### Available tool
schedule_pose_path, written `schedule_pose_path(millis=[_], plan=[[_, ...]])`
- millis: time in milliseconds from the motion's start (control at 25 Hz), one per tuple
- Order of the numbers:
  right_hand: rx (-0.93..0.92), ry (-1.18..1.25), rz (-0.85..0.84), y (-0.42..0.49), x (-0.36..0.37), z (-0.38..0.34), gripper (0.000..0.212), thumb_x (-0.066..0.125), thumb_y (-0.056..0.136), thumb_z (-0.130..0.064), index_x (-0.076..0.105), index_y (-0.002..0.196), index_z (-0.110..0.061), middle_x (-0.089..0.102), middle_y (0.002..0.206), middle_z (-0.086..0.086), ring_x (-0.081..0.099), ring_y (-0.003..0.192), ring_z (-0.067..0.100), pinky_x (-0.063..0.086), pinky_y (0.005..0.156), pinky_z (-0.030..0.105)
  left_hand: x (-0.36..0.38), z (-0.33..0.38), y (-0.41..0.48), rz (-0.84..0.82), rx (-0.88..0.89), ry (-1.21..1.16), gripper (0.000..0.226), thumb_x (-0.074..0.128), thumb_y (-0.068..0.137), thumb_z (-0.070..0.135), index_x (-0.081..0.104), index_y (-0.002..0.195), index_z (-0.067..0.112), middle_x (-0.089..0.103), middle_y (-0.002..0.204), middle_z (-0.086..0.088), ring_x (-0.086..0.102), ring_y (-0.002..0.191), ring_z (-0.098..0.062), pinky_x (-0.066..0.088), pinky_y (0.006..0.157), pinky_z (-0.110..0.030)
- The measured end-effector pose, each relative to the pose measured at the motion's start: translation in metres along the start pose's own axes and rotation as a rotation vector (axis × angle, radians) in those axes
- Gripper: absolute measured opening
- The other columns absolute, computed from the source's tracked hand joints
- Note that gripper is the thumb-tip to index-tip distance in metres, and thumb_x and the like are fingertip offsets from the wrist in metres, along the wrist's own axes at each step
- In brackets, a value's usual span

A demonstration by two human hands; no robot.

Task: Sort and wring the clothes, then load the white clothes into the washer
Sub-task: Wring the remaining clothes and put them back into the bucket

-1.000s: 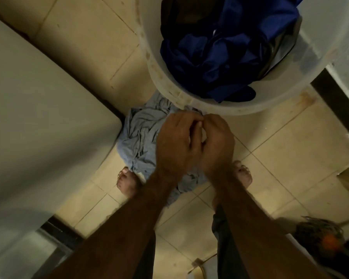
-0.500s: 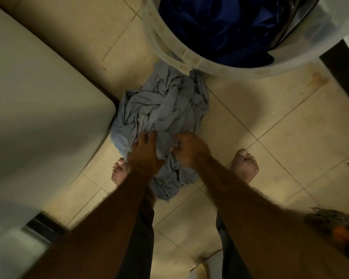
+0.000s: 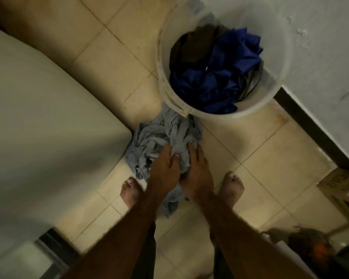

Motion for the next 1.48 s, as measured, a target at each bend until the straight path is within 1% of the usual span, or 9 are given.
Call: schedule_pose_path(millis=[120, 240, 400, 640, 840, 960, 1160, 1280, 1480], plan=[[0.038, 0.334, 0.047, -0.015, -0.065, -0.027, 0.061, 0.038, 0.105, -0.045, 0.054, 0.132, 0.007, 0.052, 0.134, 0.034, 0.056, 0.11, 0.03, 0.049, 0.095, 0.036, -0.026, 0.055, -0.023, 0.089, 0.093, -0.14, 0.023, 0.047, 0.105, 0.022, 0.057, 0.121, 0.011, 0.062, 0.108, 0.007, 0.061, 0.102, -0.014, 0.043, 0.08, -0.003], [0.071, 0.597, 0.074, -0.027, -0.113, -0.038, 0.034, 0.05, 0.1, -0.036, 0.064, 0.095, -0.006, 0.066, 0.087, 0.01, 0.062, 0.084, 0.025, 0.055, 0.085, 0.042, -0.071, 0.109, -0.03, 0.27, 0.261, -0.175, 0.025, 0.054, 0.099, 0.041, 0.06, 0.101, 0.018, 0.061, 0.092, 0.001, 0.063, 0.09, -0.019, 0.054, 0.079, -0.032], [0.071, 0.846, 0.192, -0.026, -0.185, -0.057, 0.023, 0.07, 0.092, -0.02, 0.07, 0.097, 0.003, 0.071, 0.089, 0.024, 0.067, 0.082, 0.041, 0.056, 0.071, 0.049, -0.066, 0.137, -0.017, 0.06, 0.329, -0.252, 0.063, 0.046, 0.093, 0.067, 0.064, 0.09, 0.007, 0.063, 0.08, -0.018, 0.065, 0.084, -0.041, 0.054, 0.075, -0.059], [0.43, 1.175, 0.185, 0.017, -0.222, -0.047, 0.051, 0.079, 0.085, -0.033, 0.065, 0.123, -0.003, 0.068, 0.119, 0.014, 0.066, 0.105, 0.031, 0.055, 0.09, 0.037, -0.028, 0.158, -0.003, -0.273, 0.145, -0.458, 0.051, 0.065, 0.088, 0.055, 0.07, 0.114, 0.012, 0.074, 0.107, -0.015, 0.071, 0.102, -0.031, 0.059, 0.089, -0.046], [0.326, 1.348, 0.175, 0.018, -0.209, -0.051, 0.059, 0.079, 0.077, -0.054, 0.067, 0.12, -0.016, 0.069, 0.125, 0.011, 0.068, 0.106, 0.025, 0.057, 0.086, 0.034, -0.039, 0.175, 0.005, -0.127, -0.108, -0.441, 0.026, 0.063, 0.095, 0.039, 0.07, 0.09, 0.014, 0.073, 0.091, 0.0, 0.069, 0.071, -0.005, 0.058, 0.066, -0.024], [0.298, 1.448, -0.005, 0.001, -0.171, -0.052, 0.113, 0.08, 0.048, -0.08, 0.057, 0.139, -0.018, 0.064, 0.135, 0.007, 0.063, 0.121, 0.024, 0.052, 0.105, 0.042, -0.043, 0.174, 0.03, -0.028, -0.343, -0.477, 0.052, 0.064, 0.093, 0.046, 0.06, 0.124, 0.004, 0.065, 0.115, -0.012, 0.064, 0.089, -0.022, 0.052, 0.073, -0.029], [0.229, 1.307, 0.098, -0.01, -0.196, -0.036, 0.039, 0.079, 0.085, -0.033, 0.07, 0.117, -0.012, 0.074, 0.118, 0.01, 0.073, 0.102, 0.019, 0.061, 0.09, 0.034, -0.031, 0.191, 0.05, -0.06, -0.231, -0.476, 0.072, 0.054, 0.086, 0.071, 0.058, 0.132, 0.015, 0.068, 0.12, -0.011, 0.065, 0.104, -0.025, 0.053, 0.094, -0.037], [0.366, 1.311, 0.247, 0.008, -0.22, -0.024, 0.055, 0.081, 0.081, -0.042, 0.066, 0.125, -0.012, 0.071, 0.113, 0.003, 0.069, 0.103, 0.023, 0.058, 0.093, 0.042, 0.0, 0.175, 0.029, -0.272, -0.183, -0.599, 0.09, 0.06, 0.067, 0.087, 0.061, 0.132, 0.024, 0.069, 0.124, -0.004, 0.066, 0.115, -0.021, 0.048, 0.107, -0.042], [0.549, 1.366, 0.219, 0.039, -0.222, -0.02, 0.104, 0.084, 0.051, -0.065, 0.06, 0.134, -0.007, 0.067, 0.128, 0.013, 0.066, 0.109, 0.033, 0.055, 0.1, 0.049, 0.001, 0.189, 0.003, -0.29, -0.02, -0.657, 0.031, 0.06, 0.098, 0.029, 0.06, 0.128, 0.021, 0.07, 0.12, 0.004, 0.066, 0.115, -0.014, 0.056, 0.093, -0.023]])
Point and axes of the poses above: each hand's wrist, its own y-axis towards the middle knuckle, its own x-axis out of the palm, z = x × y, the point moved 10 cm from there along y, towards the middle knuckle
